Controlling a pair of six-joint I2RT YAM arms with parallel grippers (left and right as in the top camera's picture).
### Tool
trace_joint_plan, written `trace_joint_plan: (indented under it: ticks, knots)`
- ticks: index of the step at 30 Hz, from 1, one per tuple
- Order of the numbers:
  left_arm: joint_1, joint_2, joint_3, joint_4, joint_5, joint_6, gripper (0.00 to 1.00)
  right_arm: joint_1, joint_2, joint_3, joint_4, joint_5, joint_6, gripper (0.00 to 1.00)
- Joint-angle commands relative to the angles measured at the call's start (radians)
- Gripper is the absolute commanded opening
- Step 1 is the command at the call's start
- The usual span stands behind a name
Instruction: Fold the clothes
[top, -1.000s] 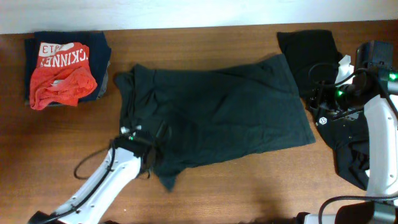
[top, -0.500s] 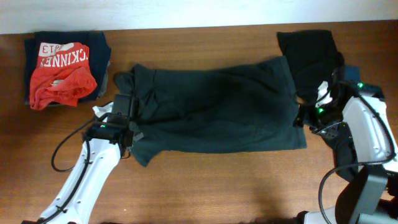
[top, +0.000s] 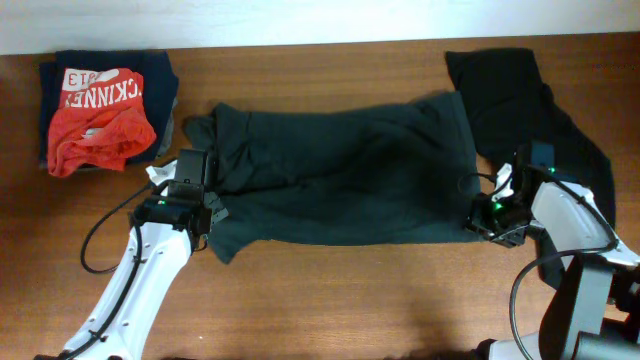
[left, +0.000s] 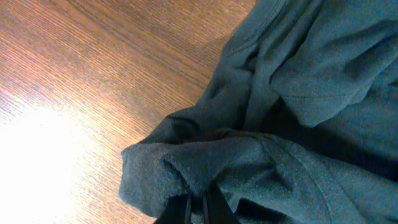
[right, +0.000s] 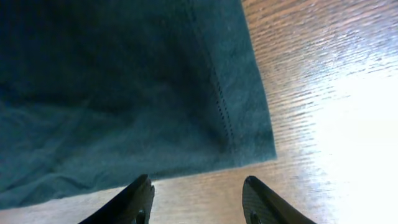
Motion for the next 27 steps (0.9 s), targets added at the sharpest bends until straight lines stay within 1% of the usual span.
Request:
trace_joint_plan:
  ticks: [1, 3, 6, 7, 10, 13, 16, 19, 20, 22, 23, 24, 25, 27]
  knots:
    - [0.005, 0.0, 0.014, 0.004, -0.018, 0.019, 0.0, -0.001, -0.002, -0.045, 0.046, 0.039, 0.013, 0.51]
    - [0.005, 0.0, 0.014, 0.003, -0.018, 0.019, 0.0, -0.001, -0.002, -0.077, 0.083, 0.044, 0.013, 0.51]
    - [0.005, 0.0, 0.014, 0.004, -0.018, 0.019, 0.01, -0.001, -0.002, -0.092, 0.097, 0.107, 0.042, 0.53]
    - [0.005, 0.0, 0.014, 0.004, -0.018, 0.019, 0.01, -0.001, -0.002, -0.095, 0.102, 0.118, 0.042, 0.57]
    - [0.005, 0.0, 0.014, 0.004, -0.018, 0.019, 0.01, -0.001, -0.002, -0.105, 0.116, 0.121, 0.042, 0.62]
    - [0.005, 0.0, 0.013, 0.004, -0.018, 0.019, 0.0, -0.001, -0.002, -0.124, 0.147, 0.121, 0.043, 0.63]
    - [0.005, 0.001, 0.013, 0.004, -0.023, 0.019, 0.0, -0.001, 0.0, -0.16, 0.2, 0.119, 0.084, 0.62]
    - [0.005, 0.002, 0.013, 0.004, -0.03, 0.019, 0.0, 0.0, 0.01, -0.165, 0.209, 0.113, 0.092, 0.52]
    - [0.005, 0.002, 0.013, 0.004, -0.029, 0.019, 0.01, 0.0, 0.01, -0.165, 0.209, 0.113, 0.092, 0.38]
    - [0.005, 0.002, 0.013, 0.003, -0.029, 0.019, 0.0, 0.0, 0.01, -0.164, 0.21, 0.113, 0.12, 0.2]
    - [0.005, 0.002, 0.013, 0.003, -0.029, 0.019, 0.0, 0.0, 0.01, -0.164, 0.209, 0.113, 0.13, 0.17]
    - [0.005, 0.002, 0.013, 0.0, -0.029, 0.019, 0.01, 0.0, 0.009, -0.163, 0.208, 0.108, 0.136, 0.07]
    - [0.005, 0.002, 0.013, -0.004, -0.029, 0.019, 0.0, 0.0, 0.006, -0.155, 0.197, 0.094, 0.136, 0.04]
    - [0.005, 0.001, 0.014, -0.015, -0.029, 0.02, 0.01, -0.001, -0.003, -0.127, 0.157, 0.09, 0.136, 0.04]
